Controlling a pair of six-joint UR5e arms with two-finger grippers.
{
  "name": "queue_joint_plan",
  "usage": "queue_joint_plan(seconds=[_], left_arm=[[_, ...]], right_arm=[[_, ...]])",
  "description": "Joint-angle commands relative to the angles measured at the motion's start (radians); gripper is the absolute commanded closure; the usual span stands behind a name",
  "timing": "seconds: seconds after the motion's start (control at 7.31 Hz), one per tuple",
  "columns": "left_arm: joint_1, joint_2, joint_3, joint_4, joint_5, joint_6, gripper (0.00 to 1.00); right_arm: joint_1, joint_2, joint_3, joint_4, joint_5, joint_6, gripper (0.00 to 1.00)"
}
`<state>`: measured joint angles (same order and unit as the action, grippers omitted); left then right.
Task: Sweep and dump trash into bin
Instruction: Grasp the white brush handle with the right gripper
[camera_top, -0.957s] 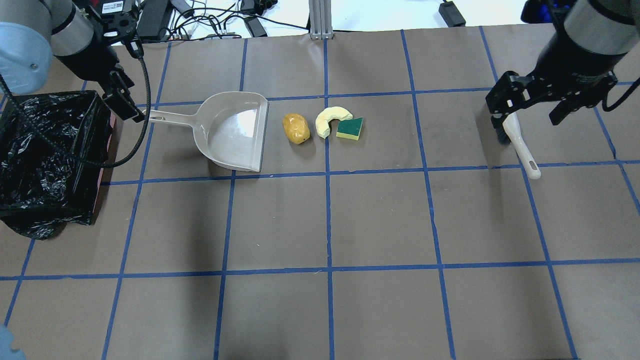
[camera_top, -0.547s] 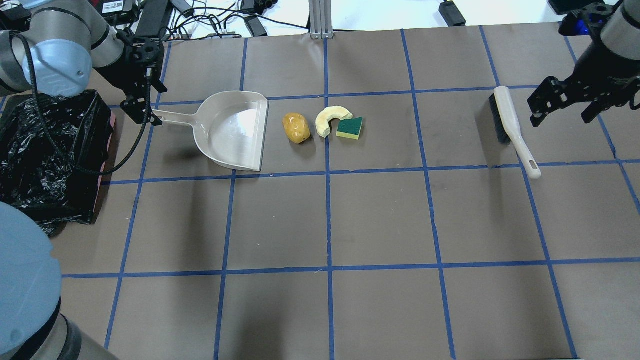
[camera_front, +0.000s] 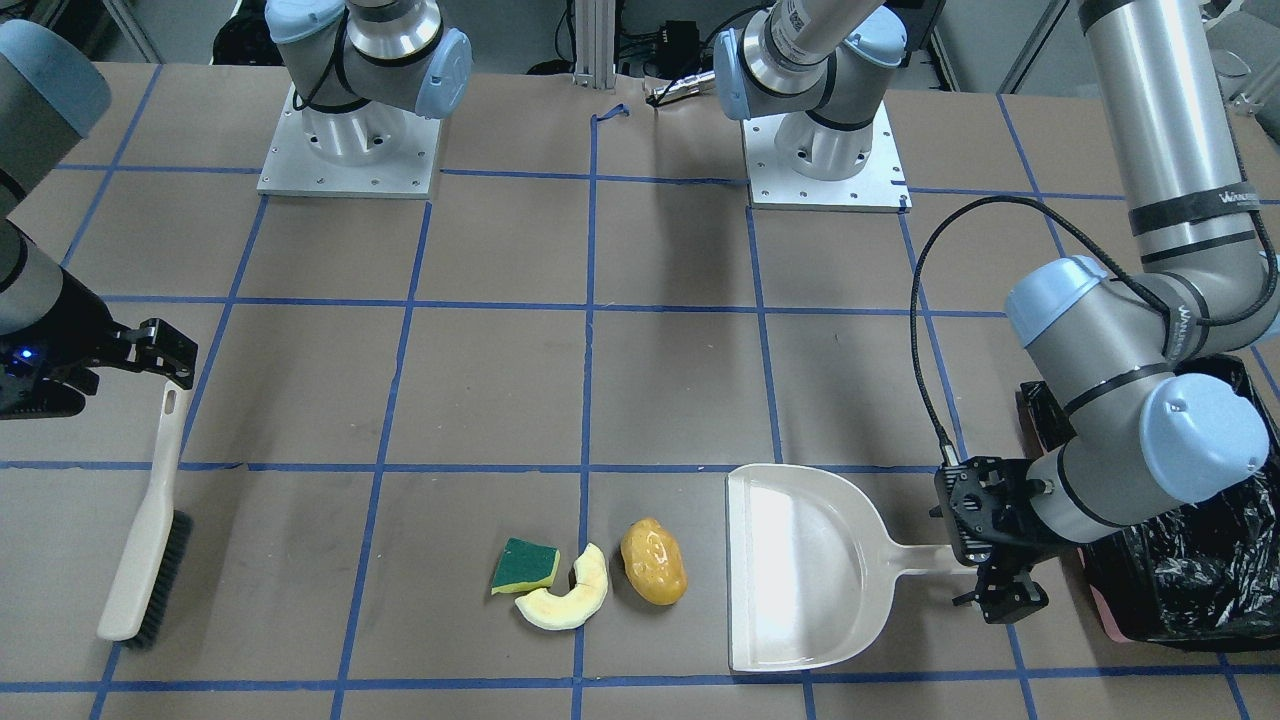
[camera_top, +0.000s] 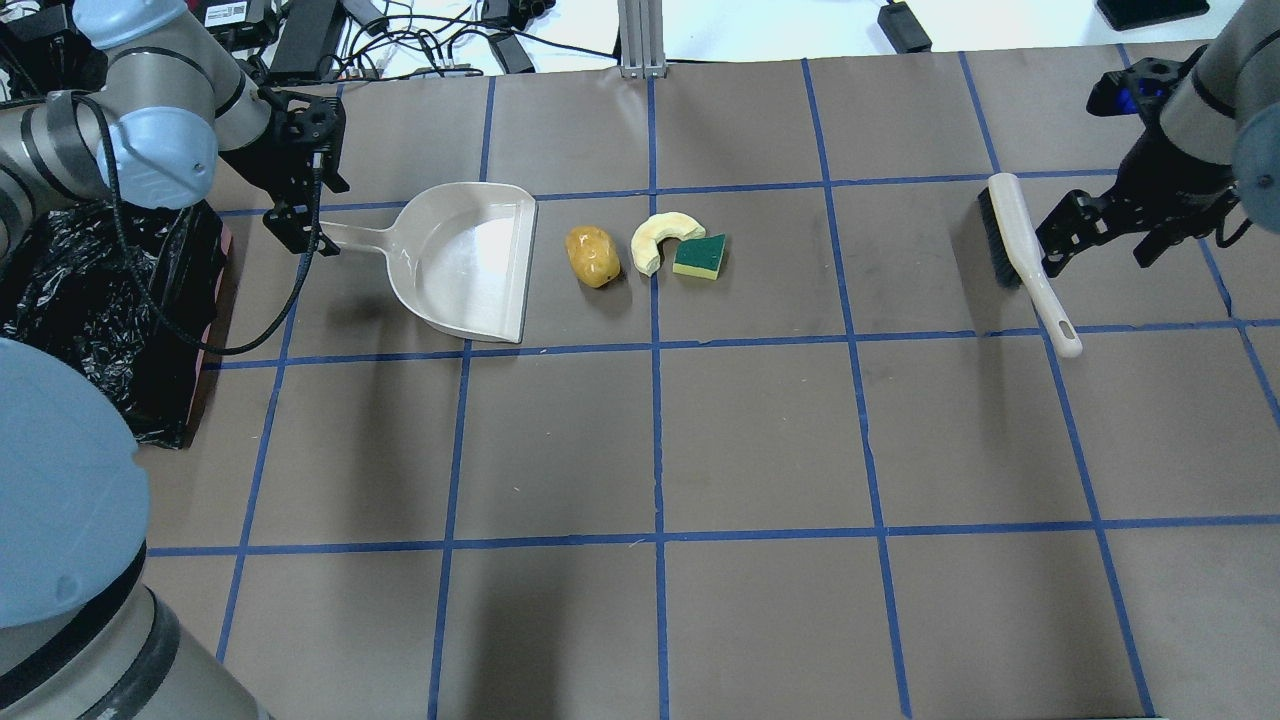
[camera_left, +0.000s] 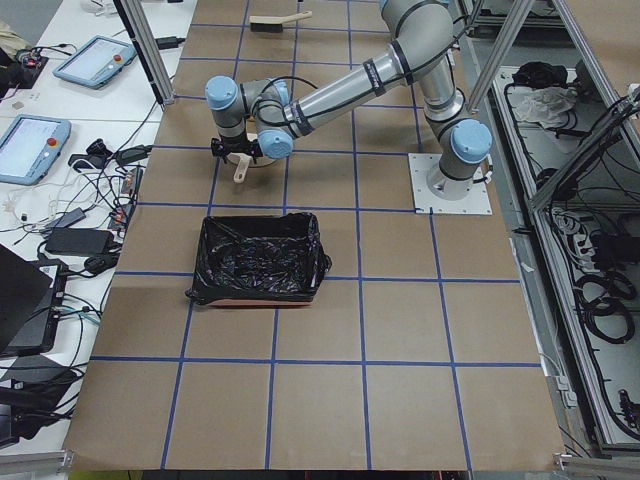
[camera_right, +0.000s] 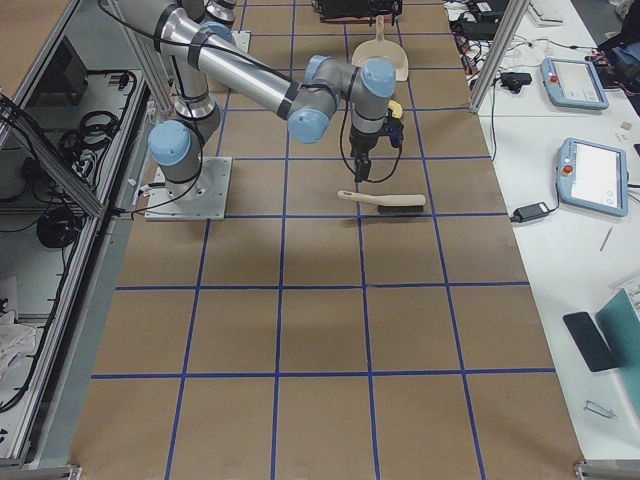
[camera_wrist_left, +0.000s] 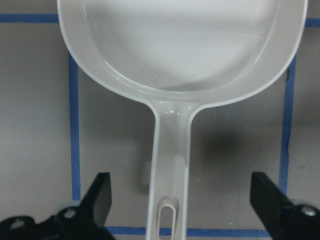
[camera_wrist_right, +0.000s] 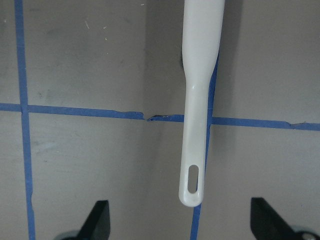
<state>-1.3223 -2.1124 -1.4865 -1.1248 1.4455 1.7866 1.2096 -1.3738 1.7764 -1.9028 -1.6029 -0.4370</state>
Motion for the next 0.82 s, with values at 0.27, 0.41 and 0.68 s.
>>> queue_joint_plan(seconds=[0.27,0.41,0.68], left_arm=[[-0.014,-0.024,0.0,0.016,0.063,-0.068,0.01],[-0.024,-0.023,0.0,0.017,0.103,-0.085,0.01],[-0.028,-0.023,0.0,0.017,0.105,-0.081,0.02]], right_arm=[[-0.001,0.102,0.005,-0.042,-0.012,0.003,0.0],[-0.002,0.125,0.005,-0.062,-0.011,0.003,0.0],[-0.002,0.147,0.005,-0.078,-0.012,0.0,0.04]])
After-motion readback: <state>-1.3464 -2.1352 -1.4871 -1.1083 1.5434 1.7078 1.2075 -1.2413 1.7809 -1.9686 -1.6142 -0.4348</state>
